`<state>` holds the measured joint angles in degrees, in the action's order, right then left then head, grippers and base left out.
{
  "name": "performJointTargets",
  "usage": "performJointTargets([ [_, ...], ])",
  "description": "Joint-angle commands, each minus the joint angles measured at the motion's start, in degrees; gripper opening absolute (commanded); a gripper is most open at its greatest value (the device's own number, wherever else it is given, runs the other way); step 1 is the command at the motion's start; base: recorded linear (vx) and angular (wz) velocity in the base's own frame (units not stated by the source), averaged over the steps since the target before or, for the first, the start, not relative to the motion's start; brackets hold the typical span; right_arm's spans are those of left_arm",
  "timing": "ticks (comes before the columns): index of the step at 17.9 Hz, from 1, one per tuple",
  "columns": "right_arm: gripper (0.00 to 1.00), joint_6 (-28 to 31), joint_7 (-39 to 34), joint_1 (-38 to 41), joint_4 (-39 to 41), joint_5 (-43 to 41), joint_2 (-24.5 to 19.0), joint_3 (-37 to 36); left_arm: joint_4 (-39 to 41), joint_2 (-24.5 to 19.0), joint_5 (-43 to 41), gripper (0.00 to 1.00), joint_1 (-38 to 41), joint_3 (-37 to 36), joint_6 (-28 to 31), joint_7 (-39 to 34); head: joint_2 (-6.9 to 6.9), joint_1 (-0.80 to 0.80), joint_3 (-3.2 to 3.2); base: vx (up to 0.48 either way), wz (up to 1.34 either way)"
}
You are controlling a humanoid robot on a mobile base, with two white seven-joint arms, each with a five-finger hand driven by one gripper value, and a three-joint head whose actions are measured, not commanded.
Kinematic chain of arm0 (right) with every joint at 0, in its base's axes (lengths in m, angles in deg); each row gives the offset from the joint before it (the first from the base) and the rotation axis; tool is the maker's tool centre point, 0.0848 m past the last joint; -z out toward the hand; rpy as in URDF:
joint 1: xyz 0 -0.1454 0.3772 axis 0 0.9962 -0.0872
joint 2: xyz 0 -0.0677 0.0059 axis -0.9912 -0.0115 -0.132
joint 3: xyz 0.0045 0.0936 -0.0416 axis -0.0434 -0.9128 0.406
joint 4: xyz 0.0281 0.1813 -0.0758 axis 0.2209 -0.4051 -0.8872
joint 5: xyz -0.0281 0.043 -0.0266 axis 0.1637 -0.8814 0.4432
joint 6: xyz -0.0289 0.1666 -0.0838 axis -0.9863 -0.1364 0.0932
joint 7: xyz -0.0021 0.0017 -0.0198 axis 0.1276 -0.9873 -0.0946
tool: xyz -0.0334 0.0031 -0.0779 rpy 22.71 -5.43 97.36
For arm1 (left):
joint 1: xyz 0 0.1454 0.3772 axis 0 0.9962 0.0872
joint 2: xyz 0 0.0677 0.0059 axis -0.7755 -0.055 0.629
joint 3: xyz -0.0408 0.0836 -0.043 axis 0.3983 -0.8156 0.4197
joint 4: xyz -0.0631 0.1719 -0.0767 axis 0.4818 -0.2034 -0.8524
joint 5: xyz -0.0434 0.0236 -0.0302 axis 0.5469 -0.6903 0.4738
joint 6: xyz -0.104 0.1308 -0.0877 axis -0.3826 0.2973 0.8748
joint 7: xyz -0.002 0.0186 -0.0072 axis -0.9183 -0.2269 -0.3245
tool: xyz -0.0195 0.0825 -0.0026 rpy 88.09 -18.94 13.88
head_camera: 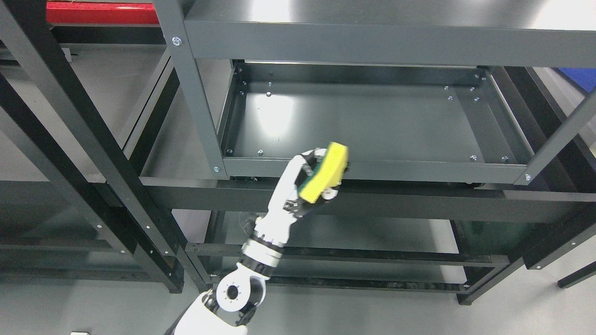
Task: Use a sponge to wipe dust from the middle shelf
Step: 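Withdraw the left hand holding the sponge down toward the robot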
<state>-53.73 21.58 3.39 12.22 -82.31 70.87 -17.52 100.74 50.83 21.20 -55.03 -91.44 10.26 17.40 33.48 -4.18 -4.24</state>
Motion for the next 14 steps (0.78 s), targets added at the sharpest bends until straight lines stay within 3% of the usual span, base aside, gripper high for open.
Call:
performJointTargets([
  [1,1.00,0.01,-0.02,0.00,1.00,0.00,1.00,-0.01,12.53,-0.94,-0.52,0.01,10.51,22.71,-3.07,-0.64,0.00,0.00,0.00,0.000,0.00],
  [14,1.00,0.01,-0.02,0.00,1.00,0.00,1.00,-0.01,12.35,-0.94,-0.43,0.01,15.70,24.66,-6.06,-0.38,0.00,0.00,0.00,0.000,0.00],
])
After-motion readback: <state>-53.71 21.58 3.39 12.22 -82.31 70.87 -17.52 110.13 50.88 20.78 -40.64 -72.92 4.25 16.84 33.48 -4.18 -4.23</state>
